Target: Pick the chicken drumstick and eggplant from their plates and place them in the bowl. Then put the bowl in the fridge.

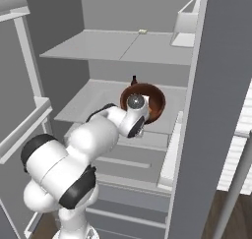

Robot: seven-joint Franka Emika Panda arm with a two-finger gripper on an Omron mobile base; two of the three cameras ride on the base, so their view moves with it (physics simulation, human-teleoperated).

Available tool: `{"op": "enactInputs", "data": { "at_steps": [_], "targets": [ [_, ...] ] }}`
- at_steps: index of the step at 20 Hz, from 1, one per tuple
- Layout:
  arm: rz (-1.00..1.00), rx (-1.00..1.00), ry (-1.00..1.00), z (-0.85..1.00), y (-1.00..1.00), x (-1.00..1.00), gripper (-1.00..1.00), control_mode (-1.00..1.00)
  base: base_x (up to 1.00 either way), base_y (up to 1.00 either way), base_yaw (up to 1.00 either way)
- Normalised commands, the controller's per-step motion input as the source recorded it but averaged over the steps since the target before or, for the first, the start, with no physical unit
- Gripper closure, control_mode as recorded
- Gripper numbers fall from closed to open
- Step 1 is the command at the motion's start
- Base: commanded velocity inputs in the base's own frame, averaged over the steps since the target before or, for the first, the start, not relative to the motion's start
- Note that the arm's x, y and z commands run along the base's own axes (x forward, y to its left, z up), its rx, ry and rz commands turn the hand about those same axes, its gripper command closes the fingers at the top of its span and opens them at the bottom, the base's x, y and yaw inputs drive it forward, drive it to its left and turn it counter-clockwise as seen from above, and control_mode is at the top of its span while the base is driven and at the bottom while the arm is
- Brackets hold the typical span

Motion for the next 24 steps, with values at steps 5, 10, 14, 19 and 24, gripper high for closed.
{"op": "enactInputs", "data": {
  "at_steps": [5,10,14,19,24],
  "targets": [
    [0.00,0.00,-0.01,-0.20,-0.01,0.12,-1.00,-1.00,0.00,0.00,0.00],
    [0.00,0.00,-0.13,0.10,0.05,-0.05,-1.00,-1.00,0.00,0.00,0.00],
    [0.00,-0.01,-0.02,0.60,0.25,-0.37,-1.00,-1.00,0.00,0.00,0.00],
    [0.00,-0.18,-0.08,0.99,0.44,-0.84,-1.00,-1.00,0.00,0.00,0.00],
    [0.00,-0.16,0.01,0.91,0.22,-1.00,-1.00,-1.00,0.00,0.00,0.00]
  ]
}}
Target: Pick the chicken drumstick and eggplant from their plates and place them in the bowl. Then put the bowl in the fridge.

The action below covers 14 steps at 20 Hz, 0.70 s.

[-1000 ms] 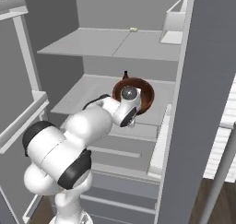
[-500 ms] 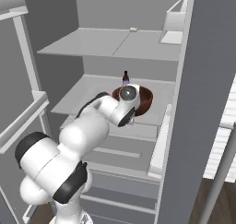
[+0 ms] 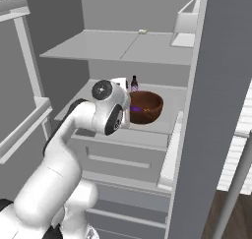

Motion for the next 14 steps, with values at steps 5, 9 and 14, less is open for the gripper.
{"op": "enactInputs", "data": {
  "at_steps": [5,9,14],
  "targets": [
    [0.00,-0.03,0.00,0.88,0.04,-1.00,-1.00,-1.00,0.00,0.00,0.00],
    [0.04,-0.01,-0.02,0.61,0.18,-1.00,-1.00,-1.00,0.00,0.00,0.00],
    [0.08,0.00,-0.03,0.13,0.61,-0.94,-1.00,-1.00,0.00,0.00,0.00]
  ]
}}
